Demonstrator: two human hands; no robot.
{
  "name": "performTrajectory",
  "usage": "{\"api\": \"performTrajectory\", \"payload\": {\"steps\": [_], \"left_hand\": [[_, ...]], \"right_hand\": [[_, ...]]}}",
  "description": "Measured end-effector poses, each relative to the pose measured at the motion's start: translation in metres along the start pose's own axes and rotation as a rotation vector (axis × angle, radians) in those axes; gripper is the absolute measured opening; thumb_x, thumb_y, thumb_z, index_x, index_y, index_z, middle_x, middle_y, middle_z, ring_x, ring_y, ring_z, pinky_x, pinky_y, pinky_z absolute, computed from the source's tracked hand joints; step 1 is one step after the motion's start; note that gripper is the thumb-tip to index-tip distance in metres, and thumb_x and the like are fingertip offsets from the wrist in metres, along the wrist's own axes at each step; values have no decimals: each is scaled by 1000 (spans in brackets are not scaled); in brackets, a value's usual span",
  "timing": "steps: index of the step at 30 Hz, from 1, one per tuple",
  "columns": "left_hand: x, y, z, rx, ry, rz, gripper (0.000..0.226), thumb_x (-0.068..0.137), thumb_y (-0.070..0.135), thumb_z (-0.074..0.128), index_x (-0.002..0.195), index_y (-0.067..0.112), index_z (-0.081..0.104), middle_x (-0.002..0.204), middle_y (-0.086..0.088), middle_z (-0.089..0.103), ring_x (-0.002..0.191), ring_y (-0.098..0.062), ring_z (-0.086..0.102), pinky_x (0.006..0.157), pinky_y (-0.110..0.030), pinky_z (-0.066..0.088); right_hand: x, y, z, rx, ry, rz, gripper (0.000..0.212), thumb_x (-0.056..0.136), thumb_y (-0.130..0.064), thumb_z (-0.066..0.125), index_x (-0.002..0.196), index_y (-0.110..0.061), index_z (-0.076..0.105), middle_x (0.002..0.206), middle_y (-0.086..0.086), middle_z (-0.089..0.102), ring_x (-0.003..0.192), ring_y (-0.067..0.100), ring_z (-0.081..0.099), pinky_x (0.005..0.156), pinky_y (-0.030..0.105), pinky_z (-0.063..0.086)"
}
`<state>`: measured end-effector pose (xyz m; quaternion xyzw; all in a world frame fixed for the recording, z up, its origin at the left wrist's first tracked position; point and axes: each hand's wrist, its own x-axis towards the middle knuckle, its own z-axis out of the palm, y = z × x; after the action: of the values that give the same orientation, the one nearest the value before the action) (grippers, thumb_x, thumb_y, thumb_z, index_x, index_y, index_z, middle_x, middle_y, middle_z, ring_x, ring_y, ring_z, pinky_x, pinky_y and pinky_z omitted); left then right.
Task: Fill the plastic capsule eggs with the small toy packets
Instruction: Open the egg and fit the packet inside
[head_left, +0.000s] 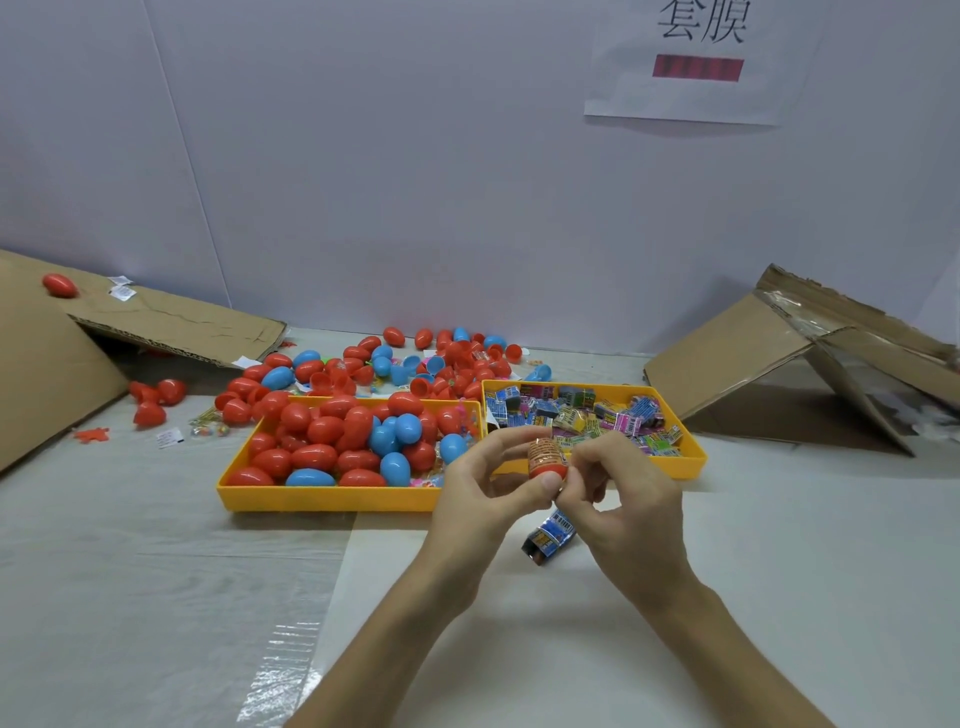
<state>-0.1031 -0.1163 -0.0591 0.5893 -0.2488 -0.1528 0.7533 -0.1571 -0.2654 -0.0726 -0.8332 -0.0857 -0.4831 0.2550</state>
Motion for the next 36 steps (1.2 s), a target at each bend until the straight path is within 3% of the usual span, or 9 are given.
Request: {"api": "performTrajectory", "payload": {"steps": [7, 16, 21, 24, 28, 32, 36], "left_hand": [[0, -1, 2, 30, 27, 11, 31, 85, 18, 79, 108, 36, 73, 102, 14, 73, 97, -10, 73, 74, -19, 57], [1, -3, 2, 23, 54, 32, 32, 86, 16, 78, 113, 32, 72, 105, 13, 74, 96, -8, 73, 73, -16, 56], [5, -2, -2, -107, 110, -1, 40, 89, 14, 75, 121, 35, 68, 115, 6, 73, 108, -9, 70, 76, -26, 59], [4, -2, -3, -141, 95, -43, 30, 94, 10, 68, 117, 29, 69, 112, 0, 75, 105, -17, 71, 75, -25, 57], [4, -2, -1, -114, 41, -57, 30, 98, 10, 62, 114, 33, 73, 113, 9, 74, 105, -11, 71, 76, -24, 57], [6, -7, -2, -117, 96, -47, 27, 96, 12, 67, 119, 25, 68, 112, 2, 74, 104, -16, 72, 78, -27, 59], [8, -9, -3, -106, 158, -39, 15, 89, 15, 75, 102, 13, 68, 97, -6, 75, 96, -24, 75, 77, -29, 60]], "right_hand": [[-1, -1, 2, -28, 31, -2, 16, 89, -15, 56, 81, -2, 62, 75, 4, 59, 75, 5, 50, 69, 1, 42], [-1, -2, 3, 38, 33, 5, 14, 90, -14, 57, 82, -4, 62, 76, 1, 59, 72, 9, 54, 66, 11, 49], [0, -9, 5, 285, 59, 257, 5, 93, -14, 62, 96, -17, 65, 88, -4, 67, 76, 18, 71, 66, 34, 59], [2, -8, 3, 345, 46, 378, 18, 95, -22, 59, 110, -25, 67, 104, -6, 71, 84, 21, 72, 72, 37, 61], [5, -6, 1, 358, -8, 381, 18, 93, -25, 62, 110, -24, 69, 107, -2, 70, 87, 21, 74, 74, 42, 62], [6, -8, 0, 351, 10, 330, 7, 90, -21, 72, 95, -23, 68, 99, -11, 67, 81, 15, 72, 69, 33, 60], [6, -6, 0, 293, 24, 293, 7, 87, -24, 75, 86, -19, 70, 102, -14, 65, 98, 11, 66, 68, 16, 53]]}}
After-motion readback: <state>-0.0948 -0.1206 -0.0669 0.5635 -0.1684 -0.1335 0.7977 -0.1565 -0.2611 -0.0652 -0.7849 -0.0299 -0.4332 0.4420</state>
